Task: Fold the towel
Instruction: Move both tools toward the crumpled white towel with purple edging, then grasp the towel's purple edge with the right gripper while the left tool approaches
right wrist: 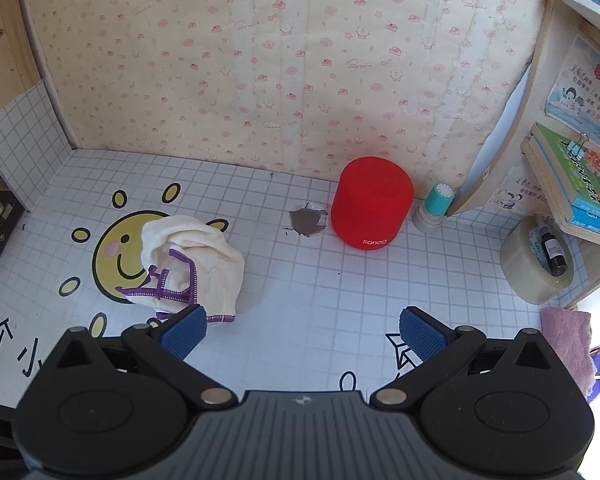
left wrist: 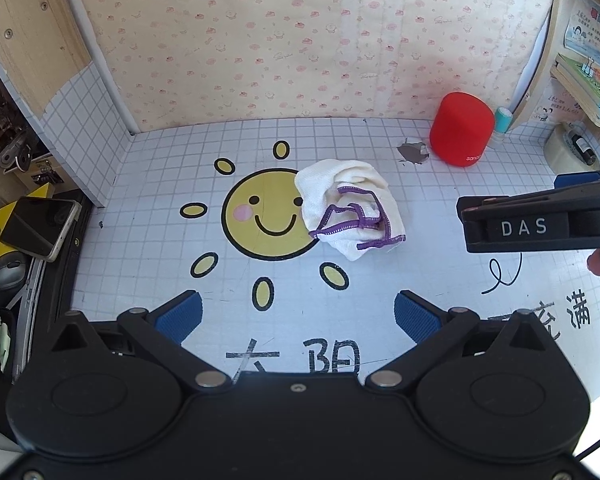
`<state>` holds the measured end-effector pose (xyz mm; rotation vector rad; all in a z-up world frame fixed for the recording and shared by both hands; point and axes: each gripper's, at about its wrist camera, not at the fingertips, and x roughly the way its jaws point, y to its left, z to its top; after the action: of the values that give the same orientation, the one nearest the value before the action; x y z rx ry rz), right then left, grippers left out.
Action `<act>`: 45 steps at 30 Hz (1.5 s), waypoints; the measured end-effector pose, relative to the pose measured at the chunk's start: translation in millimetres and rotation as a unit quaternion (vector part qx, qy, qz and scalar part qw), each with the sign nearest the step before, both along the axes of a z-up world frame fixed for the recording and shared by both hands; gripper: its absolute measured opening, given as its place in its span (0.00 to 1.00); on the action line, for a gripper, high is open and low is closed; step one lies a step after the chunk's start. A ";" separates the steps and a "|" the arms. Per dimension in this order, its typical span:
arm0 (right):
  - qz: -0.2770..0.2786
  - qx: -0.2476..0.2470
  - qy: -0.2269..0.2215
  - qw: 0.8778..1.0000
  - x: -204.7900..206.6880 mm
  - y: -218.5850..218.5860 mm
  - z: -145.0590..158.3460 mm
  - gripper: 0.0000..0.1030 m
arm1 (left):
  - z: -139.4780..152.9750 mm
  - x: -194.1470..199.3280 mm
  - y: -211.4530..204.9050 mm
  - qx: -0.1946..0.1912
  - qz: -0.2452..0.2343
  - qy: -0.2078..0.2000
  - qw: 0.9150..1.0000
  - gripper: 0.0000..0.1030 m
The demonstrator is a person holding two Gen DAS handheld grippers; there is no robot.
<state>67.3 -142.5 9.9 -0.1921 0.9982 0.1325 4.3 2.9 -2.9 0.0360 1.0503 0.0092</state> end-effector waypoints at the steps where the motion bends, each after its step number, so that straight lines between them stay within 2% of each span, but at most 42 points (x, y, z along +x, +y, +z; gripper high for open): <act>1: 0.000 -0.001 0.001 1.000 -0.5 -0.3 -0.7 1.00 | 0.4 0.1 -0.1 0.000 0.000 -0.001 1.000 0.99; 10: 0.012 -0.003 -0.007 1.000 -0.3 -5.6 -4.0 1.00 | -2.3 1.6 2.3 -0.003 0.004 0.003 1.000 0.99; 14: 0.015 0.026 -0.014 0.999 -0.6 -13.1 -2.4 1.00 | -3.5 0.8 5.8 -0.012 0.010 0.003 1.000 0.99; 19: 0.026 0.065 -0.004 0.998 0.8 -15.9 -4.1 1.00 | -5.4 2.5 3.5 0.000 0.004 0.001 1.000 0.99; 23: 0.030 0.070 -0.003 0.997 4.1 -12.2 -4.2 1.00 | -3.6 2.6 2.5 0.003 0.003 -0.005 1.000 0.99; 30: 0.055 0.053 -0.026 0.997 4.0 -2.2 0.1 1.00 | -3.3 3.4 3.0 0.006 0.012 -0.004 1.000 0.99; 42: 0.036 0.071 -0.032 0.996 6.7 -12.9 0.5 1.00 | -7.1 2.2 9.5 -0.006 0.033 0.001 0.999 0.99; 44: 0.033 0.075 -0.036 0.996 6.1 -14.2 1.1 0.93 | -7.6 2.6 10.3 -0.002 0.035 0.002 0.999 0.98; 45: 0.034 0.077 -0.033 0.996 6.3 -14.3 0.7 0.89 | -7.9 2.7 10.3 0.000 0.035 0.002 0.999 0.93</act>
<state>73.6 -156.8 10.6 -0.0885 0.9110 0.2631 7.0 13.2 -10.8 -0.0013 1.0552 0.0724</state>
